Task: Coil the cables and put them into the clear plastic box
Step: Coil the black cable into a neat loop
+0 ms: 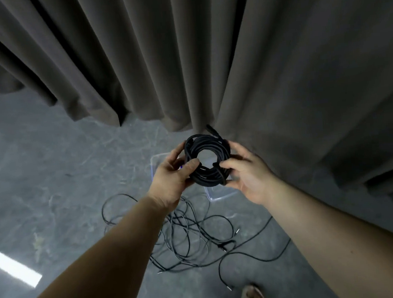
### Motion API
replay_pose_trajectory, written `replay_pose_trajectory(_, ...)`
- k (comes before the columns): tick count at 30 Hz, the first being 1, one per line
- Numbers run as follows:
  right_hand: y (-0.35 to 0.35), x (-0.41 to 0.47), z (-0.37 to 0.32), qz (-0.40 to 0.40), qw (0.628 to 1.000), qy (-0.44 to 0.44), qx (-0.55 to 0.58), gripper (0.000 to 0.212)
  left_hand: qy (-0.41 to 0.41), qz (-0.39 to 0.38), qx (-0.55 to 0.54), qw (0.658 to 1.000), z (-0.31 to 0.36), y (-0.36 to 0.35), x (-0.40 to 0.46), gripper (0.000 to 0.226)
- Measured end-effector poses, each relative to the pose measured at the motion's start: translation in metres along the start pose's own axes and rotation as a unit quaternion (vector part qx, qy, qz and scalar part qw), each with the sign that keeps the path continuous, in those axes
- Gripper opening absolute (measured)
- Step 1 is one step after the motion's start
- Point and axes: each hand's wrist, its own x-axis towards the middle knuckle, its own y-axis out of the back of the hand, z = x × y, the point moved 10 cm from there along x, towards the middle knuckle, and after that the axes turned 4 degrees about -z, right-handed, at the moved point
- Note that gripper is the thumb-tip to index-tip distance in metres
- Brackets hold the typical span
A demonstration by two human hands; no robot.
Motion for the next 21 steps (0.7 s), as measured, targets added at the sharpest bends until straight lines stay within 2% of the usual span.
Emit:
replay_pose_trajectory(12,0.103,0.142,0.279,0.053,0.997,-0.039,-0.034,0.048,0.068,0.007,0.006,0.998,-0.299,0.103,0.126,0.049)
replay_pose_trajectory(16,0.147,0.191,0.352,0.075,0.996,-0.032,-0.023,0.047,0.069,-0.001,0.017,0.997,-0.384,0.118,0.179,0.035)
replay_pose_trajectory(21,0.200,0.235,0.423,0.120,0.992,-0.042,-0.005,0.047,0.085,-0.022,0.017,0.996,-0.472,0.120,0.230,0.045)
